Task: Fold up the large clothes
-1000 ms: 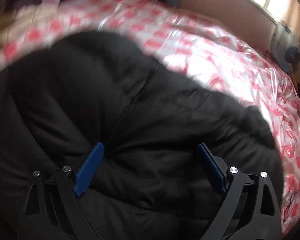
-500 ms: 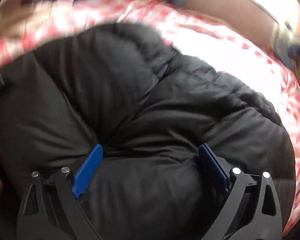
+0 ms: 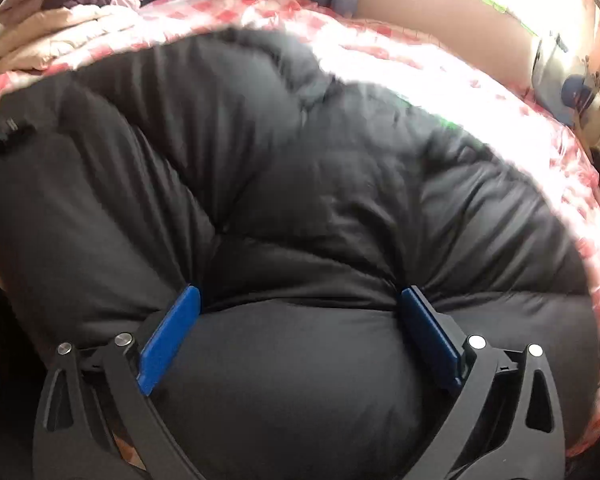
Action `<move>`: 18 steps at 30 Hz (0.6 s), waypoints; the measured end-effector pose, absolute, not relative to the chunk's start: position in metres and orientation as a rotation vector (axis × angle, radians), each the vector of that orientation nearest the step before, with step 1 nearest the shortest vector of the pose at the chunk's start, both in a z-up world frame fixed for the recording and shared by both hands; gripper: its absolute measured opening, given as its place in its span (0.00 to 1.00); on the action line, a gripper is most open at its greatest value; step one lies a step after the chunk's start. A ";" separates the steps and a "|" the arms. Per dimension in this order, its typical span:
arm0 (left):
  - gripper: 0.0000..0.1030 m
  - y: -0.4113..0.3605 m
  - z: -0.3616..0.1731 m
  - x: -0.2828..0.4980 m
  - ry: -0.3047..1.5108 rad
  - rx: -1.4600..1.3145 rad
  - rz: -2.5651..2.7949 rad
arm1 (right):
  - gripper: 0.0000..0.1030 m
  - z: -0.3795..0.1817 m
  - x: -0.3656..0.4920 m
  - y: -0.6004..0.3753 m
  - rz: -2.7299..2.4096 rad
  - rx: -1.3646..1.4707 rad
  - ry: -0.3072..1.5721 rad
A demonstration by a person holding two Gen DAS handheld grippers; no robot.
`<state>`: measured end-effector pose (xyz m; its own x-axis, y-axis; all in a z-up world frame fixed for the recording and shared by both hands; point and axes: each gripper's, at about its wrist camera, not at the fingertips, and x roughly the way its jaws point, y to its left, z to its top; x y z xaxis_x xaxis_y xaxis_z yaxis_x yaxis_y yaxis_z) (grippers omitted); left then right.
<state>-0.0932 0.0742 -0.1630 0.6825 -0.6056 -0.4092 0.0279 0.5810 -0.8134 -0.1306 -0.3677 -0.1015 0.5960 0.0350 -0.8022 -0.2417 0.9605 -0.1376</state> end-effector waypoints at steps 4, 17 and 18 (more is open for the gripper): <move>0.27 0.035 -0.119 -0.104 0.664 -0.664 -0.481 | 0.94 -0.110 -0.119 -0.364 0.142 -0.245 0.938; 0.27 -0.085 -0.041 -0.115 0.576 -0.319 -0.590 | 0.94 -0.056 -0.129 -0.470 0.421 0.250 0.905; 0.27 -0.095 -0.039 -0.117 0.574 -0.296 -0.599 | 0.94 -0.052 -0.131 -0.489 0.453 0.347 0.896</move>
<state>-0.1170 -0.0954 -0.0386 0.6774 -0.6042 -0.4197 0.4451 0.7909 -0.4200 -0.1313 -0.4888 -0.0524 0.5417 0.5142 -0.6650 -0.2316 0.8518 0.4700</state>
